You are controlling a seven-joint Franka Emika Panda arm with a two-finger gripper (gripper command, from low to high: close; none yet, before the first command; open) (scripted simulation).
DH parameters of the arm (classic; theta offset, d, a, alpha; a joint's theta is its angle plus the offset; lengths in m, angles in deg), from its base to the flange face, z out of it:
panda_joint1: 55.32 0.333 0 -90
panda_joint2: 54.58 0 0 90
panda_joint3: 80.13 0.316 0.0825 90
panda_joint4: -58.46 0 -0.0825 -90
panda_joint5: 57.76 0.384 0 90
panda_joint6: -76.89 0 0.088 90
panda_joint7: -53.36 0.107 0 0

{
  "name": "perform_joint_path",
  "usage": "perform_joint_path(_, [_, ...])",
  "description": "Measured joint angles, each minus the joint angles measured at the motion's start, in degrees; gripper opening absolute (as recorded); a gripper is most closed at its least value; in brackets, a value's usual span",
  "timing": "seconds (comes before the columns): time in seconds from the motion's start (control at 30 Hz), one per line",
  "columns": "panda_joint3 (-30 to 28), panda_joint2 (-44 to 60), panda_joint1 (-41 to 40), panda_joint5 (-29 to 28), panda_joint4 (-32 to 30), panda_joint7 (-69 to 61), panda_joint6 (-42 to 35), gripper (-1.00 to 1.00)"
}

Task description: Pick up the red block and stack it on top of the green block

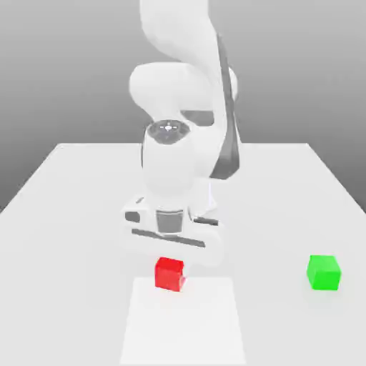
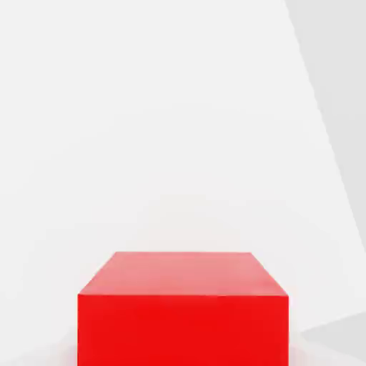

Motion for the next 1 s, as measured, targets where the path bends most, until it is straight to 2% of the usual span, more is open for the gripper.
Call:
perform_joint_path(0.17, [0.4, -7.4, 2.1, 0.5, -0.3, -3.5, -7.1, -1.0])
perform_joint_path(1.0, [14.8, -2.7, 33.2, 1.4, 14.7, -64.9, -17.5, -1.0])
